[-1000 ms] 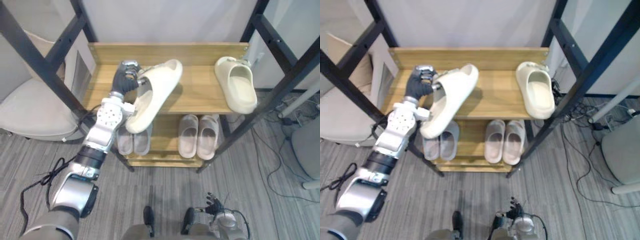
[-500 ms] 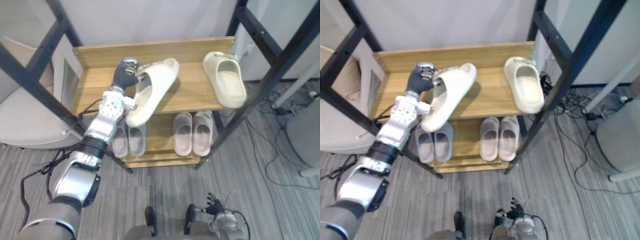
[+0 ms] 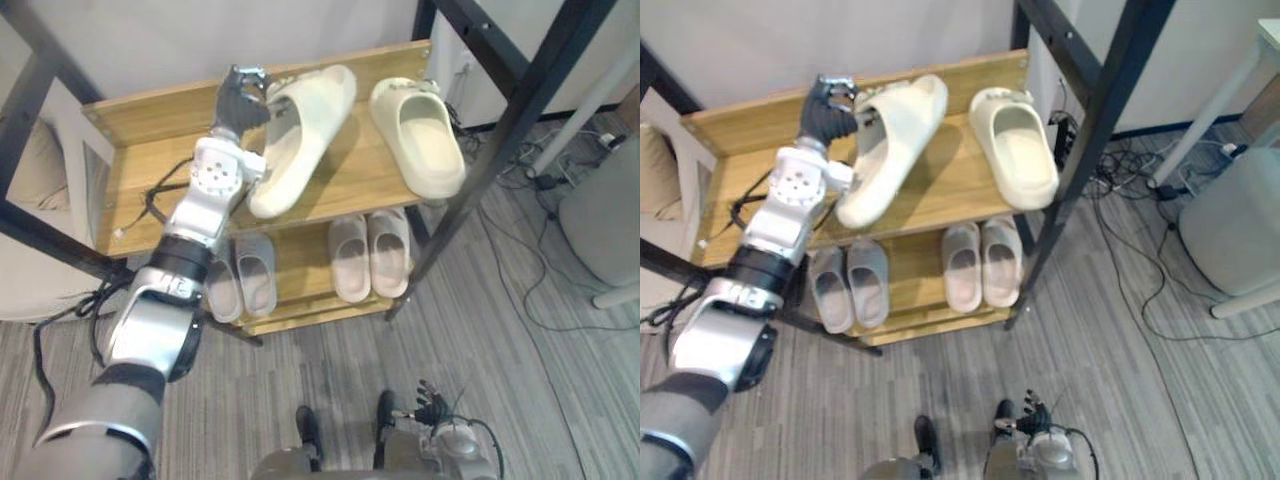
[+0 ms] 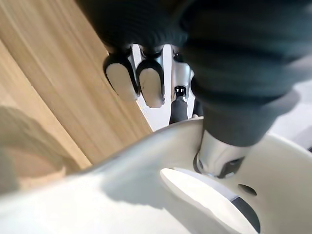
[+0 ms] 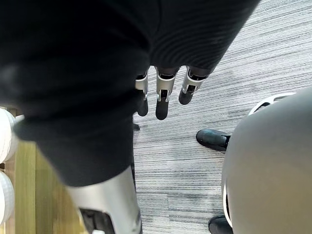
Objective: Organize the slippers on the shoe rack
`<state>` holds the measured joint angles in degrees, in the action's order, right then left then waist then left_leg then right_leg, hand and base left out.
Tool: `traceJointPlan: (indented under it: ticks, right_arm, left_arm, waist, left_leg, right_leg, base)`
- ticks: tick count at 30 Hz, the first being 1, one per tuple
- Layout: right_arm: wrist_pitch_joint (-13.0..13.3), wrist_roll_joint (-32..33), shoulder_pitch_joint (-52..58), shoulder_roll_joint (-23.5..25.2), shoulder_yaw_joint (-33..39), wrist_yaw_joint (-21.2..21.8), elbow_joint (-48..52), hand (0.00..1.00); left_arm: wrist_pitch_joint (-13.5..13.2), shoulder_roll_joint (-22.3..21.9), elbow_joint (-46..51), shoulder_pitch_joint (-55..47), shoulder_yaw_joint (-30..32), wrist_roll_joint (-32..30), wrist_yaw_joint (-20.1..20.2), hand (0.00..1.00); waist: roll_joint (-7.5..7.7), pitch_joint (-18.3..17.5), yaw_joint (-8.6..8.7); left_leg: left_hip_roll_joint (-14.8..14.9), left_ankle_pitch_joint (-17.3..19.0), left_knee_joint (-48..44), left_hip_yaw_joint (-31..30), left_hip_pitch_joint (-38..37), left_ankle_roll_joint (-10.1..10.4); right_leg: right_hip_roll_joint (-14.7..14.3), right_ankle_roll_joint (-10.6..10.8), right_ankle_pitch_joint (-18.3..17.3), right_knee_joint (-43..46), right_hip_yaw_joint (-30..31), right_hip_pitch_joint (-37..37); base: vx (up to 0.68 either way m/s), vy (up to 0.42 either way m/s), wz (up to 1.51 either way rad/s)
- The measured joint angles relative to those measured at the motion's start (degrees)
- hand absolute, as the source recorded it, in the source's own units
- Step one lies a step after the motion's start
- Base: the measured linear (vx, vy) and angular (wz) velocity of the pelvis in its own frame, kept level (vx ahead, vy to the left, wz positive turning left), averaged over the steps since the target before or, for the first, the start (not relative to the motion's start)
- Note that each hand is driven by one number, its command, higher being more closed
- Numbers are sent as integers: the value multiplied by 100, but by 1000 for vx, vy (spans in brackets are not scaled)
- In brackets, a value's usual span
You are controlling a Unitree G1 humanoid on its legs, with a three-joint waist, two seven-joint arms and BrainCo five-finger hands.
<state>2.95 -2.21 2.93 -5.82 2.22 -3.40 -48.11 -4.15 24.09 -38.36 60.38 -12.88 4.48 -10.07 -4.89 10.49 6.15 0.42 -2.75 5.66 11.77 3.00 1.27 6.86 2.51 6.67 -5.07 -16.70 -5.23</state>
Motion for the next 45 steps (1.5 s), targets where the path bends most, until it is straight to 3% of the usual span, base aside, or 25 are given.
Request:
traceJointPlan:
  ticks: [14, 20, 21, 45]
  right_arm:
    - [57, 44, -11, -39, 210, -11, 220, 0]
    - [118, 112, -56, -47, 261, -71, 244, 0]
    - [118, 120, -57, -44, 291, -92, 241, 0]
    - [131, 230, -64, -55, 393, -153, 214, 0]
  left_arm:
    - [138, -15, -549, 378, 184, -449, -222, 100]
    - [186, -16, -622, 633, 198, -454, -267, 100]
    - [187, -16, -622, 653, 200, -455, -336, 0]
    - [202, -569, -613, 699, 296, -428, -485, 0]
  waist:
    - [-169, 205, 68]
    - [-166, 333, 99]
    - [-166, 333, 100]
    - [-154, 429, 119]
  left_leg:
    - [-20, 28, -41, 115, 100, -38]
    - [-19, 28, -58, 136, 235, -39]
    - [-22, 28, -58, 161, 244, -39]
    - [-55, 16, -68, -17, 128, -55]
  right_leg:
    - [15, 12, 67, 0, 207, -187]
    - [14, 4, 111, 0, 237, -327]
    - [15, 5, 117, 0, 263, -347]
    - [56, 14, 129, -2, 112, -147]
  base:
    - [9, 8, -6]
    - [5, 6, -2]
    - [28, 12, -9]
    - [12, 6, 3]
